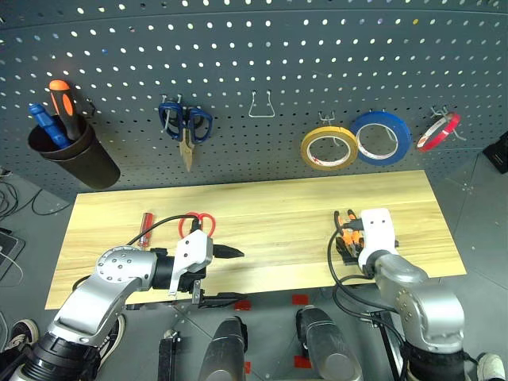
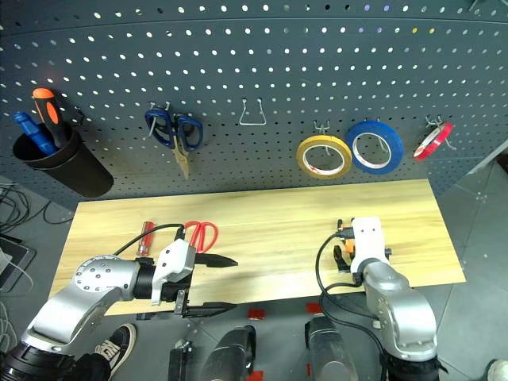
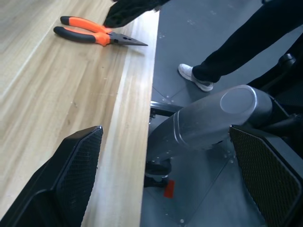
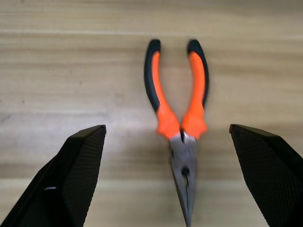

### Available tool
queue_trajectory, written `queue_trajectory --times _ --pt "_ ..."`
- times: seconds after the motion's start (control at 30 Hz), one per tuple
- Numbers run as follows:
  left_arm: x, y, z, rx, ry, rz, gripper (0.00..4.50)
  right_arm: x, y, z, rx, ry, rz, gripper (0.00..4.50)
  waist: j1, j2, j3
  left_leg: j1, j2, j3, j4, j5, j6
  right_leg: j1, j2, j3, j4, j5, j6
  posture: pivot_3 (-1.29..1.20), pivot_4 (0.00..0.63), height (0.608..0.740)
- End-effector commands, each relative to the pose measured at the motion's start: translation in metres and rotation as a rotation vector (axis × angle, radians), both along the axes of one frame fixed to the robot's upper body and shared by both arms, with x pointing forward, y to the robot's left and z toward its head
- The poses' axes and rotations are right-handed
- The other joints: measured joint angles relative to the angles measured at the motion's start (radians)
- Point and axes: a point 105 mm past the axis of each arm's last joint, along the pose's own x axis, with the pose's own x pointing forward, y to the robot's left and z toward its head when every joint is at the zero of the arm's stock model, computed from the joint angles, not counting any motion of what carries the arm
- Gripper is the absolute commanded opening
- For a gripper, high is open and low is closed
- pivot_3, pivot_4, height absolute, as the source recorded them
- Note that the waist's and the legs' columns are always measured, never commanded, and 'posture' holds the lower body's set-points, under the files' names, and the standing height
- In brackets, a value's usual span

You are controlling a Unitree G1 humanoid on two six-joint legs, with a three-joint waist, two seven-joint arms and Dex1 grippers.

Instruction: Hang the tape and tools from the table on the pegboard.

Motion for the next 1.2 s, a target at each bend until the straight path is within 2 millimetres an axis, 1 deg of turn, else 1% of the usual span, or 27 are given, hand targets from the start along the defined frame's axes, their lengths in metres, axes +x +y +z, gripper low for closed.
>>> queue_trajectory --times 0.03,0.1,0.3,0.43,0.6,0.7,0.8,0.97,1.03,1.1,1.2 --pt "-0.004 0.001 0.004 0.012 -0.031 -0.008 4.5 0.012 -0.003 -0.003 -0.036 -0.021 -0.001 4.47 -0.001 0.0 0.0 -0.003 0.0 0.0 0.001 0.0 0.0 -0.003 0.0 0.0 0.001 0.0 0.0 -0.08 0.348 0.74" --pt "-0.004 0.001 0.004 0.011 -0.032 -0.005 4.5 0.018 -0.004 -0.006 -0.04 -0.018 -0.001 4.47 -0.002 0.0 0.0 -0.009 -0.001 0.001 0.003 0.001 -0.002 -0.008 0.0 0.0 0.002 0.0 0.0 -0.07 0.348 0.74" --pt "-0.004 -0.001 0.005 0.006 -0.039 0.006 4.5 0.031 -0.009 -0.019 -0.055 0.0 -0.016 4.47 0.0 0.0 0.0 -0.009 -0.001 0.001 0.003 0.002 -0.002 -0.008 -0.001 0.0 0.003 0.0 0.0 -0.06 0.346 0.74" --pt "-0.004 -0.003 0.006 0.002 -0.044 0.01 4.5 0.036 -0.016 -0.026 -0.07 0.02 -0.036 4.47 0.0 0.0 0.0 -0.009 -0.001 0.001 0.003 0.002 -0.002 -0.008 0.0 0.0 0.003 0.0 0.0 -0.05 0.341 0.74" --pt "-0.009 -0.009 0.01 -0.011 -0.052 0.008 4.5 0.035 -0.021 -0.037 -0.065 0.074 -0.036 4.47 0.001 0.0 0.0 -0.009 -0.001 0.001 0.003 0.002 -0.002 -0.008 0.0 0.0 0.003 0.0 0.0 -0.05 0.336 0.74" --pt "-0.014 -0.013 0.012 -0.019 -0.054 0.013 4.5 0.032 -0.02 -0.045 -0.036 0.116 -0.03 4.47 0.001 -0.001 0.0 -0.009 -0.001 0.001 0.003 0.002 -0.003 -0.008 0.0 0.0 0.003 0.0 0.0 -0.05 0.333 0.74" --pt "-0.016 -0.014 0.013 -0.028 -0.043 0.023 4.5 0.03 -0.017 -0.051 -0.001 0.148 -0.025 3.85 0.002 -0.001 0.0 -0.008 -0.001 0.001 0.003 0.002 -0.003 -0.008 0.0 0.0 0.004 0.0 0.0 -0.05 0.329 0.74" --pt "-0.009 -0.012 0.013 -0.04 -0.042 0.045 4.5 0.03 -0.006 -0.058 -0.03 0.168 0.043 2.2 0.005 -0.002 -0.001 -0.008 -0.001 0.001 0.004 0.001 0.001 -0.007 0.0 -0.001 0.005 0.001 -0.001 -0.05 0.328 0.74" --pt "-0.007 -0.01 0.012 -0.048 -0.042 0.062 4.5 0.031 -0.001 -0.058 -0.043 0.16 0.064 2.16 0.004 -0.003 -0.001 -0.007 -0.001 0.001 0.004 0.002 0.001 -0.006 0.0 0.0 0.006 0.001 -0.001 -0.05 0.328 0.74" --pt "-0.001 -0.006 0.014 -0.071 -0.054 0.112 4.5 0.033 0.003 -0.053 -0.072 0.12 0.09 2.16 0.003 -0.003 -0.002 -0.006 0.0 0.001 0.004 0.002 0.001 -0.006 0.0 0.0 0.007 0.001 -0.001 -0.05 0.328 0.74" --pt "0.003 0.003 0.019 -0.169 -0.018 0.191 4.5 0.034 0.012 -0.033 -0.082 0.019 0.124 2.16 0.003 -0.003 -0.002 -0.006 0.0 0.001 0.004 0.002 0.001 -0.007 0.0 0.0 0.007 0.001 -0.001 -0.04 0.328 0.74"
